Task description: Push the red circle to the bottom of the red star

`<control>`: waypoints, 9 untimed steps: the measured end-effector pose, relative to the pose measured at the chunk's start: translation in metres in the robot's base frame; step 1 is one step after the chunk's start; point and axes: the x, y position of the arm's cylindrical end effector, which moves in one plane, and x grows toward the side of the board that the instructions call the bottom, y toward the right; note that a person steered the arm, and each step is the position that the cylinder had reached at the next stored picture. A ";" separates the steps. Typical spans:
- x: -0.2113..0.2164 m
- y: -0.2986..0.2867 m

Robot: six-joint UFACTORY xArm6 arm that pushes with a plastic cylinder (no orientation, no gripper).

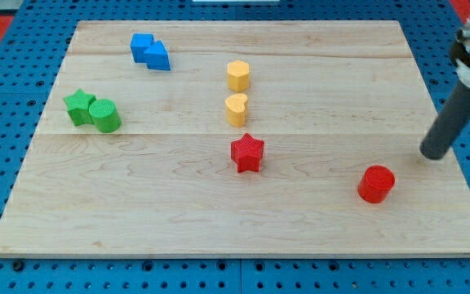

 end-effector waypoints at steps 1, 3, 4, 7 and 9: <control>0.024 -0.055; 0.057 -0.129; 0.046 -0.170; 0.034 -0.186; 0.056 -0.209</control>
